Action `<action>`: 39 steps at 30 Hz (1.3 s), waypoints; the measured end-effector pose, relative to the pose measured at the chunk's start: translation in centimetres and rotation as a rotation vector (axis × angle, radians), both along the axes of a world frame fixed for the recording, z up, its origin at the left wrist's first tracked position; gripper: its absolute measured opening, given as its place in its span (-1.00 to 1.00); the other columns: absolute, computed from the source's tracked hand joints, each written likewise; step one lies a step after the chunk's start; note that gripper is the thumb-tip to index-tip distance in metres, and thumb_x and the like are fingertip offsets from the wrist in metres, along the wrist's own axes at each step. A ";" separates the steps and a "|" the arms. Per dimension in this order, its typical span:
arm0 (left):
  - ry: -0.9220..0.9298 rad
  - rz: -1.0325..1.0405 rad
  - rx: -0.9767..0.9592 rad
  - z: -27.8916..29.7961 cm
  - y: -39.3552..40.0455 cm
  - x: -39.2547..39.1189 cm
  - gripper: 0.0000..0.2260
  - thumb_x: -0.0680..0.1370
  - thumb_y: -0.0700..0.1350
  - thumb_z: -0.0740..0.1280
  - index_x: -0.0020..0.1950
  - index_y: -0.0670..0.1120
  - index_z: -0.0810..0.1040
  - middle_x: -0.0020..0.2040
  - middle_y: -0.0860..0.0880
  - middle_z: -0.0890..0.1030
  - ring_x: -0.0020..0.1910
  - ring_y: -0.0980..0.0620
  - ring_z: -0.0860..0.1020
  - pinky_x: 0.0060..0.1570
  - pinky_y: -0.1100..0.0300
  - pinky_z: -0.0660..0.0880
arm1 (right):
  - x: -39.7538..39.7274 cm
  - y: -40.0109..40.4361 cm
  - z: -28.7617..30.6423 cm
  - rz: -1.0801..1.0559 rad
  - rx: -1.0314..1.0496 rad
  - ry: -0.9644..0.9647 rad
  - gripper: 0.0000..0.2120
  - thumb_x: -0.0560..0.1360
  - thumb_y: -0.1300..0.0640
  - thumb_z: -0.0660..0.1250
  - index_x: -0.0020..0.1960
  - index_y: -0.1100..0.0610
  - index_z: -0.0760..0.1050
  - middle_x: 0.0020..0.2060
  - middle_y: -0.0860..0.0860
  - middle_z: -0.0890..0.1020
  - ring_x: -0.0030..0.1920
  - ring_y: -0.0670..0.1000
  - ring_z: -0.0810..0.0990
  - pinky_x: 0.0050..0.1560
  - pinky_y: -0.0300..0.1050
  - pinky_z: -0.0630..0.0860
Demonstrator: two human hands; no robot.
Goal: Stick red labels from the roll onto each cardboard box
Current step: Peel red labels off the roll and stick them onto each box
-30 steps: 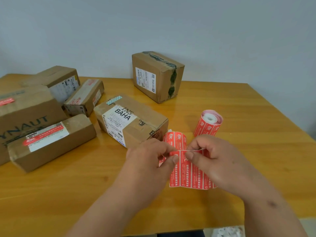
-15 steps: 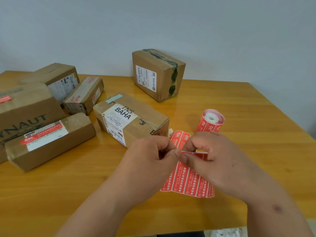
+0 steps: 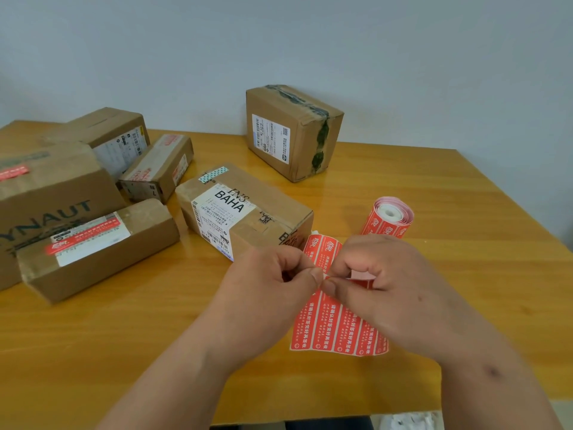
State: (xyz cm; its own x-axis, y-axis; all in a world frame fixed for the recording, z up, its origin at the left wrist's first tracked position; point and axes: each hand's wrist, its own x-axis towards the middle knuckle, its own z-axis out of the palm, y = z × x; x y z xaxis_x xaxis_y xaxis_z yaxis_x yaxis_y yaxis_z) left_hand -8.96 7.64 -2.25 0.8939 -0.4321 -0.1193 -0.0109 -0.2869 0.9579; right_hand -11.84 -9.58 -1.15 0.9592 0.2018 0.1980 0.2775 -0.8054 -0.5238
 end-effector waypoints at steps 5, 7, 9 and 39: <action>-0.035 0.001 0.028 0.1 0.1 0.1 -0.76 0.56 -0.03 0.33 -0.23 -0.13 0.60 -0.28 -0.04 0.68 -0.27 0.03 0.68 -0.25 0.18 0.58 | 0.1 0.1 0.0 0.008 0.026 -0.009 -0.74 0.41 -0.05 0.35 -0.37 0.06 0.45 -0.35 -0.09 0.54 -0.22 -0.07 0.56 -0.13 -0.28 0.27; -0.036 -0.003 0.026 0.2 0.2 0.1 -0.76 0.56 -0.03 0.33 -0.23 -0.15 0.59 -0.29 -0.04 0.68 -0.27 0.04 0.68 -0.28 0.22 0.58 | 0.2 0.1 0.0 0.012 0.048 -0.006 -0.75 0.41 -0.04 0.35 -0.37 0.07 0.46 -0.34 -0.09 0.55 -0.22 -0.08 0.57 -0.13 -0.27 0.30; -0.044 -0.005 0.024 0.2 0.2 0.2 -0.75 0.56 -0.03 0.33 -0.23 -0.15 0.59 -0.29 -0.06 0.68 -0.27 0.02 0.68 -0.27 0.19 0.58 | 0.2 0.1 -0.1 0.017 0.076 0.002 -0.75 0.41 -0.04 0.36 -0.35 0.07 0.48 -0.31 -0.09 0.56 -0.22 -0.07 0.59 -0.13 -0.27 0.32; 0.001 0.026 -0.057 0.5 0.2 0.0 -0.73 0.54 0.07 0.30 -0.17 -0.10 0.62 -0.29 -0.05 0.68 -0.35 0.09 0.62 -0.28 0.31 0.53 | -0.6 0.5 1.0 -0.163 0.229 0.224 -0.81 0.34 -0.01 0.53 -0.27 -0.02 0.52 -0.20 -0.23 0.63 -0.26 -0.20 0.65 -0.32 -0.28 0.57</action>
State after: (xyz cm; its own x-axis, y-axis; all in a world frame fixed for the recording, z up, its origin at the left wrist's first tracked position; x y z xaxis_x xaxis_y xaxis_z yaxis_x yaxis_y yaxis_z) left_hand -8.94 7.83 -1.73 0.9046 -0.4152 -0.0961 -0.0032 -0.2321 0.9727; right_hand -12.47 -9.09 -0.11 0.9998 0.0174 0.0012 0.0128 -0.6845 -0.7289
